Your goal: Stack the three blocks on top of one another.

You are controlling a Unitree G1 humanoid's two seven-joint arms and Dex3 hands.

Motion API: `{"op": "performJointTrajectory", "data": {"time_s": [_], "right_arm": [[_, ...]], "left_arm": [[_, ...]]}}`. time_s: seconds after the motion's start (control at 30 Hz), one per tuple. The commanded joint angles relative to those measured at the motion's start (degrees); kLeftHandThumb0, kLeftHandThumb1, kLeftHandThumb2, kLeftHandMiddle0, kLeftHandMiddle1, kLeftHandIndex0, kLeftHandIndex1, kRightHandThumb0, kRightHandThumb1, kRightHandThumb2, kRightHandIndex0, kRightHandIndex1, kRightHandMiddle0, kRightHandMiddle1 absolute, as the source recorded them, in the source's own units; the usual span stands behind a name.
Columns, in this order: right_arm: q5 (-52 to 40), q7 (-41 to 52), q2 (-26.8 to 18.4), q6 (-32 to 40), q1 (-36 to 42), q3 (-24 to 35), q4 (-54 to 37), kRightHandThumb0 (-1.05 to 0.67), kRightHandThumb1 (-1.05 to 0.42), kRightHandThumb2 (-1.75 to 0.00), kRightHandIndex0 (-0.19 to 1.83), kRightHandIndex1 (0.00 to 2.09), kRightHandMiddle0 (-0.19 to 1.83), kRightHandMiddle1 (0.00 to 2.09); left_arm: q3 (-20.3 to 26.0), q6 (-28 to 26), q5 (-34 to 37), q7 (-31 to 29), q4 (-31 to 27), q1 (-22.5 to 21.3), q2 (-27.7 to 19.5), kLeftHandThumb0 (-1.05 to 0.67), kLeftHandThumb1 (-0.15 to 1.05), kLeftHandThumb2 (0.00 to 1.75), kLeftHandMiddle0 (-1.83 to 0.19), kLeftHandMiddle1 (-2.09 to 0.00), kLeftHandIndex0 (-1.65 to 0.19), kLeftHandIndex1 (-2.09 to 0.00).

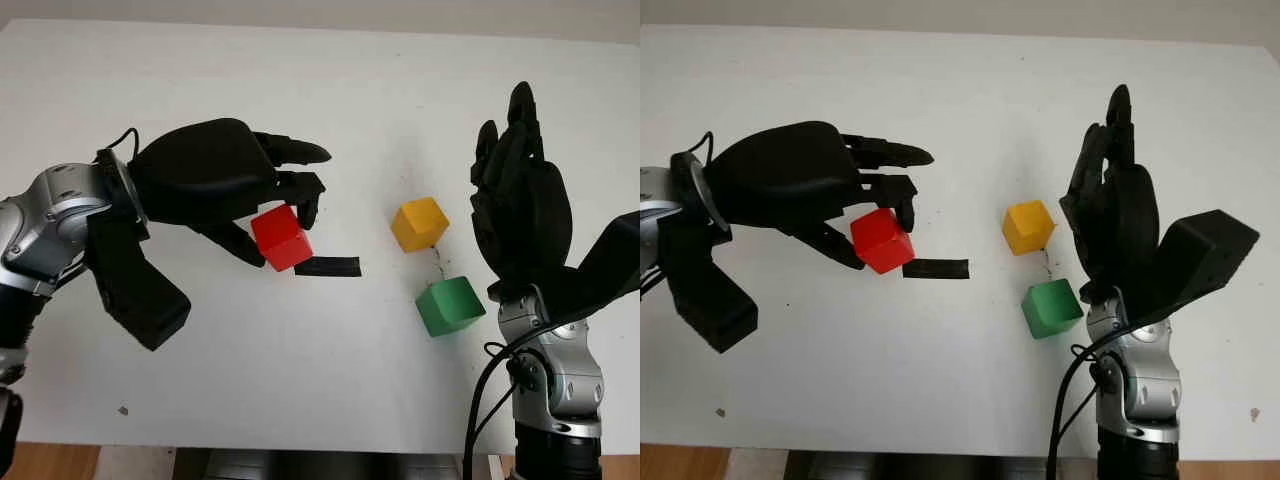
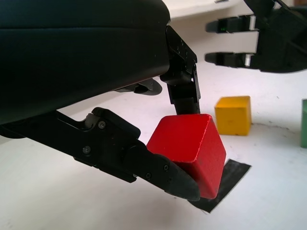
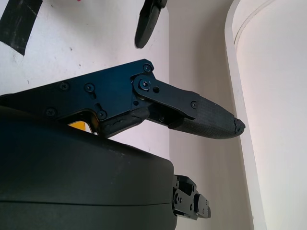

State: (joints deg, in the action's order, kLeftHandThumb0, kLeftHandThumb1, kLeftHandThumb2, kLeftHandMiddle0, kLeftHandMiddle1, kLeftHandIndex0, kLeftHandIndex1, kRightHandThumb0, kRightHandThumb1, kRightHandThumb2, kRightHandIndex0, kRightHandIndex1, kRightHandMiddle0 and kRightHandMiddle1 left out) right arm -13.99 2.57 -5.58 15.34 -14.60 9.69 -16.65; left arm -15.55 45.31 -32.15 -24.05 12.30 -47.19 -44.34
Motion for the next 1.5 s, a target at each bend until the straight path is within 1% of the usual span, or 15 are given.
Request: {"op": "performJointTrajectory", "data": {"time_s": [0.0, 0.1, 0.17, 0.3, 0.37, 0.43, 0.6, 0.73, 0.9, 1.1, 1.13, 1.2, 1.23, 1.37, 1.47], "right_arm": [[-0.4, 0.4, -0.3, 0.3, 0.7, 0.0, -0.8, -0.72, -1.05, -0.76, -0.19, 0.00, -0.19, 0.00], [-0.3, 0.6, -0.2, 0.5, 1.0, -0.3, -1.0, -0.72, -1.05, -0.76, -0.19, 0.00, -0.19, 0.00], [-0.5, 0.6, 0.1, 0.6, 1.1, -0.4, -1.0, -0.72, -1.05, -0.76, -0.19, 0.00, -0.19, 0.00], [-0.4, 0.2, 0.7, 0.6, 1.4, -0.8, -1.1, -0.71, -1.05, -0.76, -0.19, 0.00, -0.19, 0.00], [-0.4, 0.3, 0.8, 0.7, 1.6, -0.9, -1.2, -0.71, -1.05, -0.76, -0.19, 0.00, -0.19, 0.00], [-0.2, 0.2, 0.8, 0.8, 1.8, -0.9, -1.4, -0.71, -1.05, -0.76, -0.19, 0.00, -0.19, 0.00], [-0.2, -0.3, 1.0, 0.6, 2.0, -1.0, -1.6, -0.71, -1.05, -0.76, -0.19, 0.00, -0.19, 0.00], [-0.5, -0.2, 1.1, 0.7, 2.0, -1.0, -1.7, -0.72, -1.05, -0.76, -0.19, 0.00, -0.19, 0.00], [-0.8, -0.2, 1.2, 0.9, 2.2, -1.0, -1.9, -0.72, -1.05, -0.76, -0.19, 0.00, -0.19, 0.00], [-0.7, -0.3, 1.1, 0.7, 2.4, -1.0, -2.1, -0.71, -1.05, -0.75, -0.19, 0.00, -0.19, 0.00], [-0.6, -0.3, 1.1, 0.7, 2.5, -1.1, -2.2, -0.71, -1.05, -0.74, -0.19, 0.00, -0.19, 0.00], [-0.6, -0.1, 1.0, 0.5, 2.5, -1.1, -2.1, -0.71, -1.05, -0.74, -0.19, 0.00, -0.19, 0.00], [-0.8, -0.1, 1.0, 0.5, 2.5, -1.0, -2.1, -0.71, -1.05, -0.74, -0.19, 0.00, -0.19, 0.00], [-1.1, 0.0, 1.3, 0.3, 2.5, -0.8, -2.0, -0.71, -1.05, -0.73, -0.19, 0.00, -0.19, 0.00], [-1.2, 0.1, 1.3, 0.1, 2.5, -0.8, -1.8, -0.71, -1.05, -0.73, -0.19, 0.00, -0.19, 0.00]], "left_arm": [[-1.3, -0.3, -0.1, -1.7, 0.2, -2.2, 1.0, -0.49, 0.98, 0.06, -0.35, -0.08, -0.36, -1.53], [-2.5, -1.1, -1.2, -3.5, 0.2, -3.5, 2.6, -0.48, 0.99, 0.06, -0.33, -0.07, -0.42, -1.38], [-3.3, -1.1, -3.3, -3.8, 0.0, -4.3, 3.4, -0.46, 0.99, 0.05, -0.32, -0.06, -0.43, -1.32], [-4.3, 0.9, -9.0, -0.1, 0.1, -5.4, 4.9, -0.41, 0.95, 0.05, -0.35, -0.08, -0.43, -1.28], [-5.1, 1.5, -12.6, 1.8, -0.1, -6.0, 5.6, -0.41, 0.95, 0.05, -0.36, -0.08, -0.40, -1.38], [-5.6, 1.7, -14.2, 3.0, 0.0, -6.1, 6.3, -0.39, 0.93, 0.04, -0.36, -0.08, -0.42, -1.47], [-7.4, 2.7, -19.0, 5.7, -0.4, -6.5, 7.6, -0.30, 0.91, 0.05, -0.36, -0.09, -0.48, -1.53], [-8.5, 3.9, -21.5, 7.0, -0.7, -7.0, 8.1, -0.30, 0.90, 0.05, -0.35, -0.09, -0.50, -1.51], [-9.5, 5.6, -22.5, 9.5, 0.6, -7.5, 8.7, -0.31, 0.90, 0.05, -0.36, -0.11, -0.52, -1.54], [-10.1, 6.0, -20.6, 7.7, 0.6, -7.7, 9.2, -0.33, 0.92, 0.06, -0.34, -0.14, -0.50, -1.59], [-10.2, 6.0, -20.5, 7.6, 0.5, -7.7, 9.2, -0.33, 0.92, 0.06, -0.32, -0.16, -0.49, -1.60], [-10.2, 6.1, -20.7, 8.0, 0.7, -7.7, 9.3, -0.33, 0.92, 0.05, -0.10, -0.58, -0.49, -1.60], [-10.1, 6.1, -21.0, 8.6, 0.8, -7.6, 9.4, -0.33, 0.92, 0.05, -0.02, -0.74, -0.48, -1.62], [-10.2, 5.8, -22.4, 10.8, 1.2, -7.4, 9.9, -0.35, 0.94, 0.06, 0.05, -0.96, -0.48, -1.62], [-10.2, 5.5, -22.7, 10.9, 1.3, -7.4, 10.0, -0.35, 0.94, 0.06, 0.07, -0.98, -0.46, -1.60]]}}
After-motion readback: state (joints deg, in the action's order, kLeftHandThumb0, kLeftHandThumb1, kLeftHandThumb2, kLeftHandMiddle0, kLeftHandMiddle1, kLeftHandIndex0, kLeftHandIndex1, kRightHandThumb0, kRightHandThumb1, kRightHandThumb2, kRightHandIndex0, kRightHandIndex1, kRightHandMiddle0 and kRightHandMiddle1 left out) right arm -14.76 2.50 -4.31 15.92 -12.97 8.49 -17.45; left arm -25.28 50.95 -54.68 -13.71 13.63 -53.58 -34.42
